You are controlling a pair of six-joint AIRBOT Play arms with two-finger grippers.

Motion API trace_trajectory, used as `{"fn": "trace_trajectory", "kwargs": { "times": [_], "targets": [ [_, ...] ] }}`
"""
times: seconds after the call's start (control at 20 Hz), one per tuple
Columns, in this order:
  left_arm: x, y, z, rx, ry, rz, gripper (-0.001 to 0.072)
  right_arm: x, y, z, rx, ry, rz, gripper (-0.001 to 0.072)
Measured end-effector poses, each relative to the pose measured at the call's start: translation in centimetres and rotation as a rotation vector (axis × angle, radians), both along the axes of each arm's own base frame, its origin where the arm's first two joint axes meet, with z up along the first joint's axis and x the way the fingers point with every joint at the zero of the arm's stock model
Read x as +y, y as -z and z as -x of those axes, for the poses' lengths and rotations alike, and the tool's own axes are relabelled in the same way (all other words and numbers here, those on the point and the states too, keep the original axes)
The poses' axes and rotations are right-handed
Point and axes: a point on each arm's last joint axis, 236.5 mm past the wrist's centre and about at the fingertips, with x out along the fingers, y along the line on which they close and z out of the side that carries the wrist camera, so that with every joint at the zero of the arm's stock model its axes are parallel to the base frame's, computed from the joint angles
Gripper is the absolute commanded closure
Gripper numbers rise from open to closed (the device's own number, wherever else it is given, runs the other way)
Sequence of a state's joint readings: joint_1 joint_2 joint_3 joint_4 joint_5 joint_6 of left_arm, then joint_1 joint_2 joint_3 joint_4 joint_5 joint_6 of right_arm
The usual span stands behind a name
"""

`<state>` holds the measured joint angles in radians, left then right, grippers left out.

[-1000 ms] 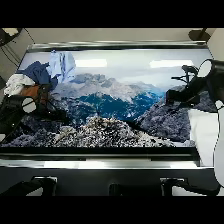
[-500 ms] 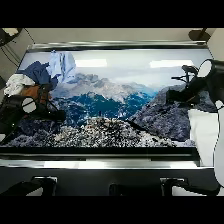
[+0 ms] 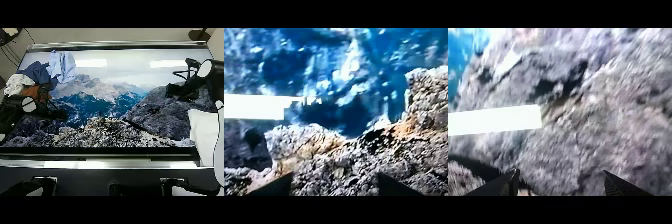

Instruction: Fold the shirts.

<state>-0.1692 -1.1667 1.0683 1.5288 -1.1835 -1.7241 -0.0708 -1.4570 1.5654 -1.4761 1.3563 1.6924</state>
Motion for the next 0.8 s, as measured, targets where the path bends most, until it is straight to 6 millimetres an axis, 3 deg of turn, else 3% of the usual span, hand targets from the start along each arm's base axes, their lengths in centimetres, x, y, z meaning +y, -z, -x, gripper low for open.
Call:
{"fn": "trace_trajectory", "kwargs": {
  "times": [0.1, 0.15, 0.25, 0.35, 0.45, 0.55, 0.7, 0.8],
  "targets": [
    [2.1, -2.3, -2.5, -0.090, -0.008, -0.057, -0.0013, -0.1, -0.3, -1.0, -0.043, 0.022, -0.005, 0.0104],
    [4.3, -4.0, -4.4, -0.147, -0.037, -0.101, -0.0013, -0.1, -0.5, -1.4, -0.061, 0.036, -0.009, 0.0104],
    [9.4, -7.2, -7.5, -0.218, -0.139, -0.154, -0.0013, -0.2, -0.9, -2.3, -0.100, 0.061, -0.017, 0.0104],
    [15.4, -8.6, -9.0, -0.211, -0.286, -0.158, -0.0013, -0.1, -1.3, -3.1, -0.138, 0.075, -0.026, 0.0104],
    [20.3, -7.7, -9.1, -0.155, -0.440, -0.084, -0.0013, 0.2, -1.6, -3.6, -0.160, 0.083, -0.044, 0.0104],
    [23.6, -5.6, -8.9, -0.099, -0.563, 0.033, -0.0013, 0.6, -1.8, -3.9, -0.171, 0.087, -0.069, 0.0104],
    [26.1, -2.0, -9.0, -0.032, -0.669, 0.172, -0.0013, 1.3, -1.9, -4.0, -0.177, 0.090, -0.100, 0.0104],
    [26.7, 0.5, -9.7, -0.007, -0.689, 0.223, -0.0013, 1.6, -1.9, -3.9, -0.173, 0.090, -0.114, 0.0104]
  ]
}}
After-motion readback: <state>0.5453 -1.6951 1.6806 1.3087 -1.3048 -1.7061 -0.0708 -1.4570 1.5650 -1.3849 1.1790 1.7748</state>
